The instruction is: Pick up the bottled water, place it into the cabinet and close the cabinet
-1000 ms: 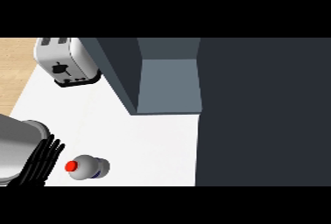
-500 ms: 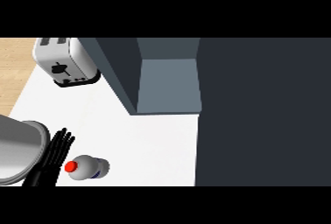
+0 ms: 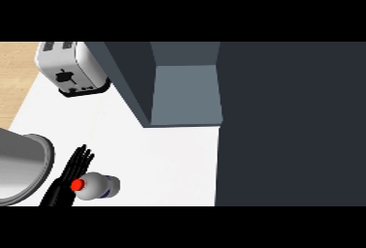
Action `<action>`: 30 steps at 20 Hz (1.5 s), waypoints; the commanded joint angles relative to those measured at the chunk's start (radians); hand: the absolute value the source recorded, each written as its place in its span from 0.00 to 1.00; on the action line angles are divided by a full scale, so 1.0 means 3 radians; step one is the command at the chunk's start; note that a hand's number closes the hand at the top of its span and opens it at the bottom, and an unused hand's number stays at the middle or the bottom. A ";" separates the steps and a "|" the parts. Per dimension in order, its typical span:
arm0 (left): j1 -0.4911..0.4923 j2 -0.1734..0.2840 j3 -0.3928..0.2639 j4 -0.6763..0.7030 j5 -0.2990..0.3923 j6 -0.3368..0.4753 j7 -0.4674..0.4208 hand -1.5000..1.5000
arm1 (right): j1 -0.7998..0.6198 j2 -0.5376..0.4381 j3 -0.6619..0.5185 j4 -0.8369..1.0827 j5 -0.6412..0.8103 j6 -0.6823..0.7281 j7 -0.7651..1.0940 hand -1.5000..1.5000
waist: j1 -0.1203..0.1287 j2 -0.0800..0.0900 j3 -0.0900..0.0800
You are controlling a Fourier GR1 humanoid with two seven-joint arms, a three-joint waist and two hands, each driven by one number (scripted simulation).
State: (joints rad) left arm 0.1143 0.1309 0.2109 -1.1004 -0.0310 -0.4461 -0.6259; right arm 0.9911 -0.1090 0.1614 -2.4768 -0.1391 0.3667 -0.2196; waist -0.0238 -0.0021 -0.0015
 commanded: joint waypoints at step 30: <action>-0.0854 -0.0424 -0.0139 0.1549 0.0708 0.0593 -0.0913 1.00 | 0.0133 -0.0031 -0.0149 -0.0158 -0.0153 0.0070 -0.0053 0.00 | 0.0007 0.0006 -0.0001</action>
State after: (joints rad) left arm -0.0893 0.0695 0.1926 -0.6852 0.0905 -0.3387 -0.8381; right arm 1.0163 -0.0994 0.1599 -2.4686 -0.1144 0.3788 -0.2556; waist -0.0106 -0.0057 0.0152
